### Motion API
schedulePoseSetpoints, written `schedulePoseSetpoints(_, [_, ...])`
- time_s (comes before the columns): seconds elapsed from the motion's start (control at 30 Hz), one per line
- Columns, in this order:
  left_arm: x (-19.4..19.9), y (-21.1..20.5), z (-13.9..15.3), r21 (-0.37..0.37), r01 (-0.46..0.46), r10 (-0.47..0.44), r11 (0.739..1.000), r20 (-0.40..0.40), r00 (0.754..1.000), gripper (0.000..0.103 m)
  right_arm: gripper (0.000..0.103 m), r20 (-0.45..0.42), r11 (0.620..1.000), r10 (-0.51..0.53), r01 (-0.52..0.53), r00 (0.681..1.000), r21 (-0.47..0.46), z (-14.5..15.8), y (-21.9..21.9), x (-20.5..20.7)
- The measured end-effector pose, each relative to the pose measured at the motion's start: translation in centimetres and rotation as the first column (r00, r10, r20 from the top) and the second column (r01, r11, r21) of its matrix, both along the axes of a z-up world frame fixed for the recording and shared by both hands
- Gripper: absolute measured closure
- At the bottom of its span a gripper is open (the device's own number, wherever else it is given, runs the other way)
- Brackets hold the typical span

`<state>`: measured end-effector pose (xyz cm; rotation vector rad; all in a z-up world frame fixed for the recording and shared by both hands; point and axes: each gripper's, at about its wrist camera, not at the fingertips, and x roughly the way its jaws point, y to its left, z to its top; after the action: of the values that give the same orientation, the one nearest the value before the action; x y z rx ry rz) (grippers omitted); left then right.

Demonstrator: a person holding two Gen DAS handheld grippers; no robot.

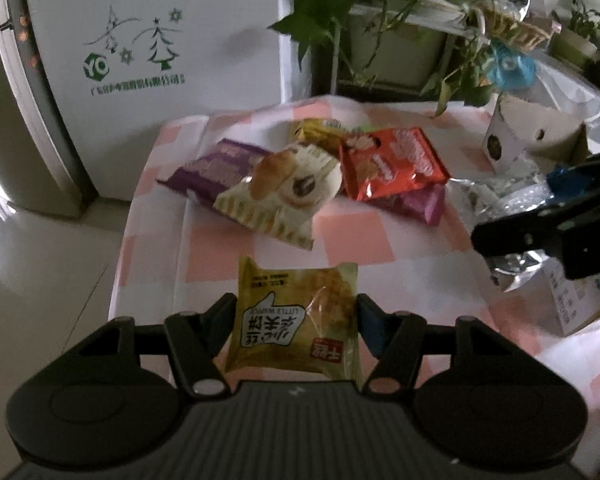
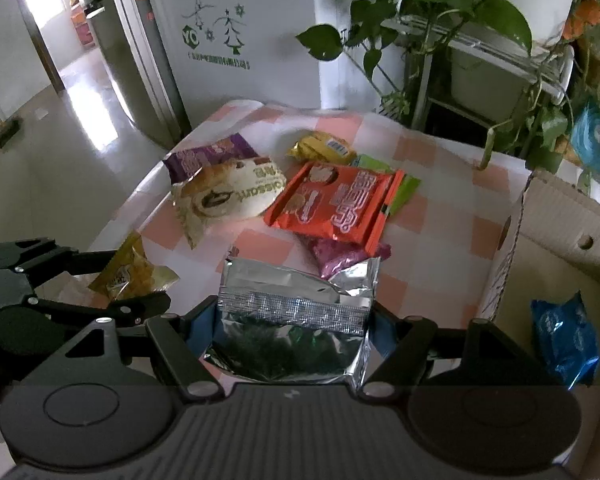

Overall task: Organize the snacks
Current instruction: 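Lift the yellow packet with the left gripper while the right gripper lifts the silver foil packet, then carry both packets into the cardboard box and open both grippers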

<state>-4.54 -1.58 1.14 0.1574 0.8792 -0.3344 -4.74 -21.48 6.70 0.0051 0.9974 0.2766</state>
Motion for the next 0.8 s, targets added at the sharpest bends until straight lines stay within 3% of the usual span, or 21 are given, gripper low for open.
schedulePoseSetpoints(0.23, [0.0, -0.8, 0.9, -0.008, -0.003, 0.003, 1.0, 0.031, 1.0, 0.04, 0.021, 0.022, 0.999, -0.04, 0.04, 0.999, 0.014, 0.7, -1.6, -0.2])
schedulePoseSetpoints(0.8, [-0.2, -1.4, 1.4, -0.058, -0.039, 0.039, 0.998, -0.005, 0.999, 0.04, 0.021, 0.045, 0.997, -0.081, 0.081, 0.996, 0.008, 1.1, -3.6, -1.2])
